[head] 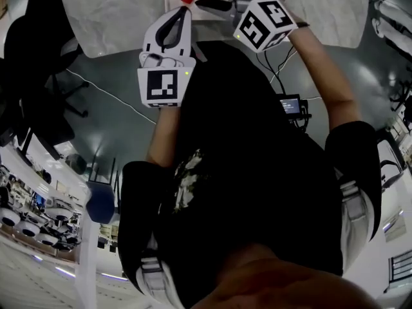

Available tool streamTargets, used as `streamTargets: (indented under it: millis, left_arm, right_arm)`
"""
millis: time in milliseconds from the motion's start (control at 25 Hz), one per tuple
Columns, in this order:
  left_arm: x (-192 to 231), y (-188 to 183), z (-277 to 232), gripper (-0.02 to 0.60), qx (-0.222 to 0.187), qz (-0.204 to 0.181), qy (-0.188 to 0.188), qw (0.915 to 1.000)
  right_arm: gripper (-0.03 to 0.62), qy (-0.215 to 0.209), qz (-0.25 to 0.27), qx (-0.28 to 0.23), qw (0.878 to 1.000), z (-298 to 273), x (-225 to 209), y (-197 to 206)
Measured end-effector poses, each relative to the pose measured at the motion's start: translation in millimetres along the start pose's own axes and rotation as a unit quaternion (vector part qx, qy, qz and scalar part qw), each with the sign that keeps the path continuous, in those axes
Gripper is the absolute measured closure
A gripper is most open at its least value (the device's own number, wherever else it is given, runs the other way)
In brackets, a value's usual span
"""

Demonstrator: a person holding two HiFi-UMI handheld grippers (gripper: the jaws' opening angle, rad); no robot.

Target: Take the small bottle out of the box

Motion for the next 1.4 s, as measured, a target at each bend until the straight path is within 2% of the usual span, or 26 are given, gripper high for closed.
streamTargets:
  millis: [80,200,360,480,600,720,840,920,960,1040,1120,1200,1320,1400]
  left_arm:
    - [6.5,5.2,-3.2,0.569,-0.003,-0.009,0.004,0.9999]
    - [12.9,13.3,-2.1,0.569,0.013,0.024,-0.008,0.9996]
    - [13.2,28.5,5.4,0.569,0.003,0.019,-0.005,0.9998]
    - [15.3,30.8,10.7,0.569,0.002,0.020,-0.011,0.9998]
    - [16.7,34.2,15.8,0.569,-0.001,0.026,-0.020,0.9995]
    - [17.5,37.1,17.5,0.569,0.006,0.033,-0.029,0.9990]
    - [16.2,37.7,16.4,0.569,0.020,0.069,-0.046,0.9964]
    - [15.4,38.6,17.3,0.569,0.019,0.078,-0.050,0.9955]
    - [14.5,39.6,18.4,0.569,0.019,0.079,-0.051,0.9954]
    - [13.3,42.2,20.5,0.569,0.019,0.080,-0.053,0.9952]
    - [14.7,42.9,21.7,0.569,0.020,0.078,-0.053,0.9954]
    - [16.6,40.5,22.4,0.569,0.018,0.066,-0.049,0.9965]
    - [13.1,37.4,24.8,0.569,0.008,0.019,-0.025,0.9995]
    - [11.9,33.9,24.0,0.569,0.008,0.005,-0.013,0.9999]
  right_arm:
    - [0.401,-0.055,0.050,0.020,0.997,-14.6,5.5,6.7]
    - [0.399,-0.117,0.125,0.044,0.984,-36.4,17.1,14.4]
    - [0.384,-0.174,0.232,0.079,0.954,-60.6,47.2,22.3]
    - [0.378,-0.205,0.293,0.100,0.928,-71.8,57.6,27.3]
    - [0.378,-0.225,0.339,0.126,0.905,-81.6,63.6,34.9]
    - [0.379,-0.247,0.364,0.164,0.883,-91.0,65.6,47.2]
    - [0.379,-0.260,0.372,0.201,0.868,-100.1,67.8,64.1]
    - [0.390,-0.254,0.378,0.215,0.864,-105.7,69.7,70.6]
    - [0.421,-0.248,0.381,0.218,0.864,-106.8,71.2,71.6]
    - [0.451,-0.240,0.381,0.216,0.866,-106.8,74.7,71.1]
    - [0.456,-0.240,0.375,0.210,0.870,-106.5,75.3,69.1]
    - [0.457,-0.242,0.358,0.203,0.879,-105.0,74.9,65.0]
    - [0.459,-0.233,0.330,0.192,0.894,-98.1,79.7,57.7]
    - [0.459,-0.223,0.314,0.188,0.904,-93.1,78.1,54.6]
Point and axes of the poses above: the fingertips, and each gripper's own axes: z backward along the fingers, x to its left, y out of its underside, the point moved 2 cm from there along z, backward along the fingers
